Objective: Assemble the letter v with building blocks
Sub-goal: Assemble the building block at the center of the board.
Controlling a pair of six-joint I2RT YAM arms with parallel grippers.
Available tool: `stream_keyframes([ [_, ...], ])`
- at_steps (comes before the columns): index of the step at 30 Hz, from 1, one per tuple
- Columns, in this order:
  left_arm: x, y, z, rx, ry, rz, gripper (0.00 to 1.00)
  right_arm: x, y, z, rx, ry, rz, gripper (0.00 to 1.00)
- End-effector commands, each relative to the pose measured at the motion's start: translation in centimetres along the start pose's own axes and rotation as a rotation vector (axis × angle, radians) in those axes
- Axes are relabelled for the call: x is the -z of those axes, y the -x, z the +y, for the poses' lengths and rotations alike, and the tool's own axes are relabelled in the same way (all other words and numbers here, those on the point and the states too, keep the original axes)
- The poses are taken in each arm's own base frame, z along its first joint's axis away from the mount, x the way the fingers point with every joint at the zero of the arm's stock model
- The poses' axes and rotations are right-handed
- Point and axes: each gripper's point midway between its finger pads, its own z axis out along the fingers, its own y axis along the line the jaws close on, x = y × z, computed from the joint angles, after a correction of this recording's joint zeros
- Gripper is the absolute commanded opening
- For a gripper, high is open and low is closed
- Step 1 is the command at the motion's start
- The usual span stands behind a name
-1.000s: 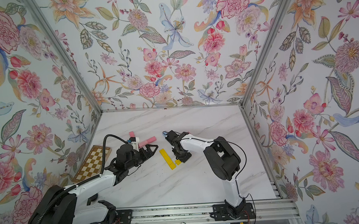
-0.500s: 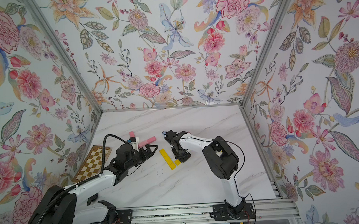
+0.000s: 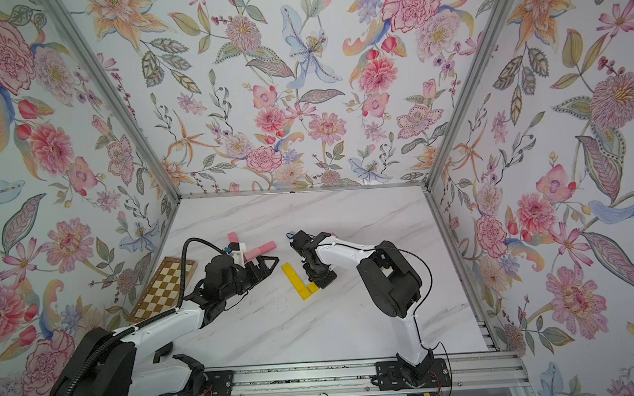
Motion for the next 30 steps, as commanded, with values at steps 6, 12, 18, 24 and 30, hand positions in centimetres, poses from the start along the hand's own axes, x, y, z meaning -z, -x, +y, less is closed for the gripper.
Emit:
stream_keyframes([
  [6, 0.5, -0.1, 0.2, -0.015, -0.005, 0.004, 0.99, -2.9, -1.5, -3.8, -0.017, -0.163, 0.053, 0.36],
  [12, 0.5, -0.2, 0.3, -0.015, -0.004, 0.006, 0.99, -2.7, -1.3, -3.6, -0.024, -0.156, 0.052, 0.41],
  [18, 0.6, -0.2, 0.2, -0.015, -0.006, 0.006, 0.99, -2.1, -1.2, -3.3, -0.032, -0.137, 0.05, 0.52],
  [24, 0.5, -0.2, 0.1, -0.013, -0.006, 0.009, 0.99, -0.6, -0.2, -2.9, -0.039, -0.089, 0.029, 0.66],
  [30, 0.5, -0.2, 0.0, -0.013, -0.008, 0.011, 0.99, 1.4, 1.1, -2.0, -0.03, -0.014, 0.001, 0.78],
])
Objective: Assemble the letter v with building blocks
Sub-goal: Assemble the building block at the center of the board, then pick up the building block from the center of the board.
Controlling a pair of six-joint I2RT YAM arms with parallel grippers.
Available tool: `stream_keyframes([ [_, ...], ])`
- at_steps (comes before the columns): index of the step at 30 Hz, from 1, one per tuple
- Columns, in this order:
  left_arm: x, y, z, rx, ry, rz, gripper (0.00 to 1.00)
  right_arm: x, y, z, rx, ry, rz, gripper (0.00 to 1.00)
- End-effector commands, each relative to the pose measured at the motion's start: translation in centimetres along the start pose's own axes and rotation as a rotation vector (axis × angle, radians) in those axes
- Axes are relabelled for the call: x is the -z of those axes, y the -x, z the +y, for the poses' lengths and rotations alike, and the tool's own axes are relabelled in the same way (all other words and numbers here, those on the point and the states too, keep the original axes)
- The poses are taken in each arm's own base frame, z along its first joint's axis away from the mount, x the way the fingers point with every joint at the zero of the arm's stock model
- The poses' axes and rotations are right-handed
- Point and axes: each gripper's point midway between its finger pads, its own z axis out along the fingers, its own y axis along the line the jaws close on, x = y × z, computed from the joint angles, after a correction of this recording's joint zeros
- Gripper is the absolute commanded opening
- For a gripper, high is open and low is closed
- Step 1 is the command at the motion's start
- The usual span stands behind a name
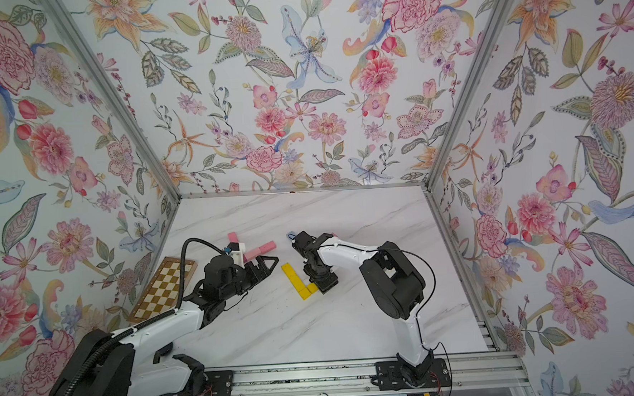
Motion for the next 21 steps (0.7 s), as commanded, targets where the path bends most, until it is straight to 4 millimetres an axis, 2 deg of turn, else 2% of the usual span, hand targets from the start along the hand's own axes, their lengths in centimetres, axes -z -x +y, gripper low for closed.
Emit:
stream_keyframes([
  [1, 0.3, -0.2, 0.0, -0.013, -0.008, 0.017, 0.99, 1.5, 1.3, -0.8, 0.013, 0.001, -0.03, 0.8],
  [3, 0.3, -0.2, -0.3, -0.022, -0.015, 0.021, 0.99, 3.0, 2.2, 0.0, 0.046, 0.052, -0.064, 0.96],
  [4, 0.3, -0.1, -0.5, -0.026, -0.017, 0.023, 0.99, 3.9, 2.8, 0.4, 0.06, 0.078, -0.087, 0.99],
  [6, 0.3, 0.1, -1.2, -0.046, -0.033, 0.023, 0.99, 5.9, 4.5, 1.3, 0.096, 0.146, -0.131, 0.99],
  [9, -0.3, 0.2, -2.9, -0.097, -0.061, 0.042, 0.99, 8.6, 8.6, 0.7, 0.127, 0.187, -0.205, 0.99],
  [10, -0.5, 0.0, -3.8, -0.119, -0.078, 0.052, 0.99, 9.3, 10.3, -0.4, 0.109, 0.181, -0.229, 0.99],
  [12, -1.2, -0.2, -5.7, -0.183, -0.101, 0.067, 0.99, 9.1, 13.9, -4.6, 0.051, 0.131, -0.262, 0.99],
  [14, -2.1, -0.8, -7.4, -0.246, -0.112, 0.085, 0.99, 8.1, 17.1, -8.6, -0.029, 0.086, -0.248, 0.99],
  [15, -2.8, -1.5, -8.3, -0.277, -0.121, 0.104, 0.99, 7.4, 18.5, -10.0, -0.059, 0.096, -0.228, 0.99],
  [17, -4.1, -2.6, -10.0, -0.32, -0.138, 0.131, 0.99, 6.7, 20.7, -12.3, -0.137, 0.088, -0.212, 0.99],
  [21, -6.2, -5.2, -13.1, -0.369, -0.177, 0.188, 0.99, 5.4, 23.5, -14.0, -0.228, 0.086, -0.192, 0.94],
])
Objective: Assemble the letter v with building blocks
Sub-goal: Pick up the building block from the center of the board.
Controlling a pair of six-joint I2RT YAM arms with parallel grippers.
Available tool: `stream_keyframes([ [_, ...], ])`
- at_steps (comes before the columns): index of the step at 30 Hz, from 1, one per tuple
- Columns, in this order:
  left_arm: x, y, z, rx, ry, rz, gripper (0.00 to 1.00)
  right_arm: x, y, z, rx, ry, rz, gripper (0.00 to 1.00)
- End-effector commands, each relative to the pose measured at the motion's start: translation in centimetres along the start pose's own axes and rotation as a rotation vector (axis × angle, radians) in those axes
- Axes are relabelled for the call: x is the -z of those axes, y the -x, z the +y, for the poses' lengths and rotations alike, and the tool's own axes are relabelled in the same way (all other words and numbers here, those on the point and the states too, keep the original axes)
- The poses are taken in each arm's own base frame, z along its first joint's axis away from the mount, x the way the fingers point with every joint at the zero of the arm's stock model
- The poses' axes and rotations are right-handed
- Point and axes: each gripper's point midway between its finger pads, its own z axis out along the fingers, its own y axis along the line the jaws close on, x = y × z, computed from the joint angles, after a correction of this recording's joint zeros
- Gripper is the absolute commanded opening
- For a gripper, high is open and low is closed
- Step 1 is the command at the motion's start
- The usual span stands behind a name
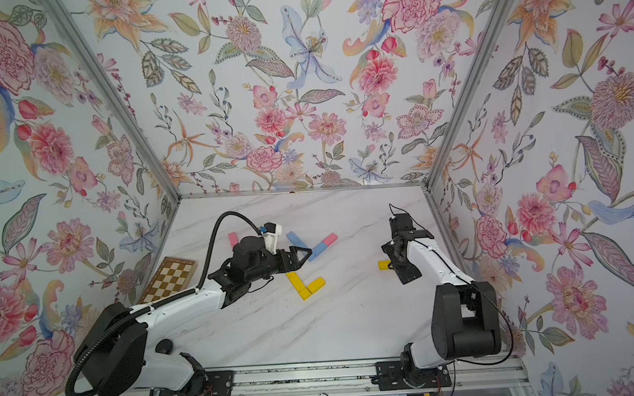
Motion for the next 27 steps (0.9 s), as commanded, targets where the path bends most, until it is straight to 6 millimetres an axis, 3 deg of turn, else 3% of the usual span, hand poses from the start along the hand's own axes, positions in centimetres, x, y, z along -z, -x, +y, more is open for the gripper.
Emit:
stream_keyframes([
  [1, -1.9, -1.3, -1.2, -0.064, 0.009, 0.044, 0.99, -1.1, 0.3, 0.6, 0.033, 0.023, 0.052, 0.94],
  [3, -2.6, -1.7, -2.4, -0.067, -0.011, 0.055, 0.99, -1.8, 1.0, 1.3, -0.002, 0.029, 0.079, 0.91],
  [7, -4.1, -3.4, -2.1, -0.051, 0.003, 0.101, 0.99, -2.9, 1.8, 3.5, -0.013, 0.047, 0.105, 0.89],
  [13, -4.6, -3.7, -1.4, -0.056, 0.041, 0.121, 0.99, -4.8, 0.7, 6.0, -0.009, 0.044, 0.158, 0.83],
  [21, -5.5, -3.9, -0.9, -0.066, 0.075, 0.145, 0.99, -5.9, -1.5, 5.2, -0.046, -0.008, 0.194, 0.72],
  [27, -5.9, -3.9, -0.6, -0.058, 0.083, 0.149, 0.99, -6.6, -1.7, 4.0, -0.062, -0.042, 0.186, 0.65],
])
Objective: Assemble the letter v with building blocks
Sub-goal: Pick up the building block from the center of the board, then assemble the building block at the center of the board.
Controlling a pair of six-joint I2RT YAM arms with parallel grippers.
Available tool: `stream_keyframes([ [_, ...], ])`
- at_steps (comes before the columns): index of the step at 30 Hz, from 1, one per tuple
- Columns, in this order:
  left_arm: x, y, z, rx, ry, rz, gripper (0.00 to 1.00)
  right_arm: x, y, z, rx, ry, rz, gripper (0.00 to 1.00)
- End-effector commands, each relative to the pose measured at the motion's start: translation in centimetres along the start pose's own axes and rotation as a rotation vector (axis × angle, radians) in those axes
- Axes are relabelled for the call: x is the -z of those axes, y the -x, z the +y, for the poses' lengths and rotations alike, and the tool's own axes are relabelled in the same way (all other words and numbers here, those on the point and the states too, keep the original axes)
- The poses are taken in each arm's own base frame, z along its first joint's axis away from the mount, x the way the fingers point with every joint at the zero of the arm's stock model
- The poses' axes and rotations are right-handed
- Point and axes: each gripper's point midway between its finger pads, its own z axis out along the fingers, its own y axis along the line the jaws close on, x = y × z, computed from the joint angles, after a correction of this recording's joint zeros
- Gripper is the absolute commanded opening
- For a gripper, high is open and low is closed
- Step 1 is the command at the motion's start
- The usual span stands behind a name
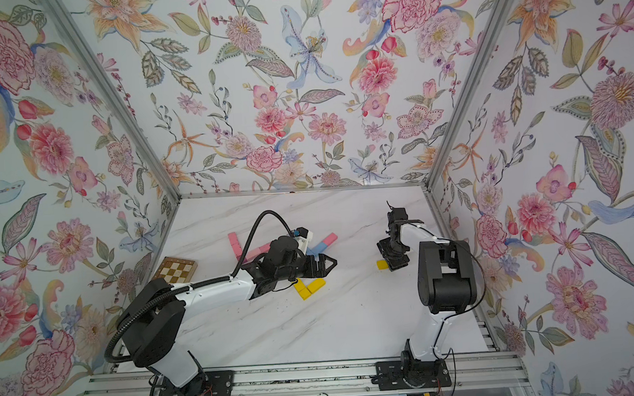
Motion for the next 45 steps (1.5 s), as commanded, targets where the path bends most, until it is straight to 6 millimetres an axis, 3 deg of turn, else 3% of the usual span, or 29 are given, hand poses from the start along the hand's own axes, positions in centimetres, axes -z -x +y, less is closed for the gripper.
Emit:
stream_keyframes([
  [1, -0.3, 0.7, -0.2, -0.022, 0.014, -0.012, 0.99, -0.8, -0.2, -1.6, -0.032, -0.053, 0.011, 0.62],
  [3, -0.1, 0.8, -0.1, -0.02, 0.016, -0.014, 0.99, -1.2, -0.2, -1.9, -0.029, -0.066, 0.014, 0.56],
  [5, 0.2, 1.0, 0.2, -0.016, 0.02, -0.02, 0.99, -1.3, -0.2, -2.1, -0.018, -0.075, 0.006, 0.42],
  [7, 0.7, 1.0, 0.7, -0.01, 0.03, -0.028, 0.99, -1.0, -0.5, -2.0, 0.003, -0.073, -0.008, 0.34],
  [13, 2.6, 1.3, 3.5, 0.027, 0.074, -0.062, 0.99, -0.4, -4.8, 0.3, 0.105, -0.037, 0.001, 0.25],
  [23, 6.5, 0.9, 8.2, 0.157, 0.101, -0.13, 0.99, -1.0, -13.7, 3.7, 0.268, -0.02, 0.039, 0.25],
  [28, 7.3, 0.2, 9.6, 0.193, 0.113, -0.141, 0.99, -1.3, -16.5, 4.6, 0.322, -0.024, 0.049, 0.25],
  [36, 7.8, -0.1, 10.3, 0.204, 0.12, -0.151, 0.99, -2.0, -18.9, 4.1, 0.342, -0.05, 0.052, 0.26],
  [37, 7.9, -0.1, 10.3, 0.206, 0.12, -0.15, 0.99, -1.9, -20.1, 3.8, 0.367, -0.052, 0.056, 0.26],
  [45, 8.2, -0.2, 10.8, 0.21, 0.127, -0.155, 0.99, -1.9, -21.4, 2.6, 0.369, -0.074, 0.053, 0.27],
])
